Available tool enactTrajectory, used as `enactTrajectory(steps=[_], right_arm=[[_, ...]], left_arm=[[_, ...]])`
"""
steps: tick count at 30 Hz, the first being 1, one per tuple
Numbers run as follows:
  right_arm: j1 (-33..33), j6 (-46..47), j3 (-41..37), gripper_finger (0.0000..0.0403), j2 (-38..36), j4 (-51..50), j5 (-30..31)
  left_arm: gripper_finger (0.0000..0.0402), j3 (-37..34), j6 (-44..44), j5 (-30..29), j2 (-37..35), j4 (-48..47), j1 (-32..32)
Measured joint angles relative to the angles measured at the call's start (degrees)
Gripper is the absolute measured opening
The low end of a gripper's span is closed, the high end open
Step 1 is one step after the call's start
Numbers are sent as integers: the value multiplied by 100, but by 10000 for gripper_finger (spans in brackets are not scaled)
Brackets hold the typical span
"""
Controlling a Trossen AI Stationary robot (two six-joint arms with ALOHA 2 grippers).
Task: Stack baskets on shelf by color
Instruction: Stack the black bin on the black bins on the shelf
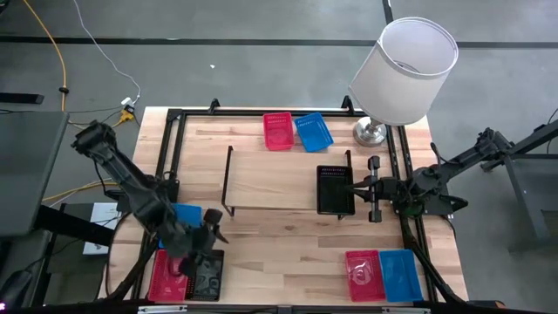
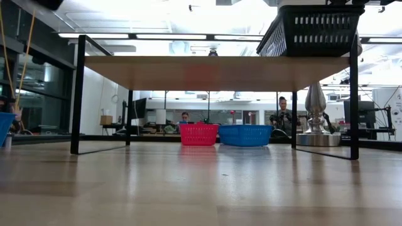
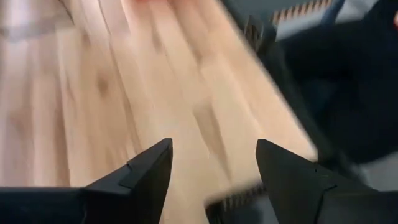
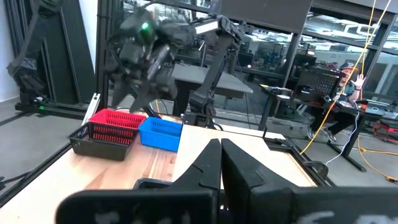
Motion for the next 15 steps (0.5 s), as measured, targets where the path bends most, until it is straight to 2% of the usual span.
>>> enactTrajectory(steps=[8, 15], right_arm=[[0, 0, 0, 0, 2, -87, 130], [-2, -4, 0, 0, 2, -219, 447]], left_arm=[[225, 0, -1366, 10, 848, -1004, -304], [225, 0, -1998, 674, 1445, -1025, -315]])
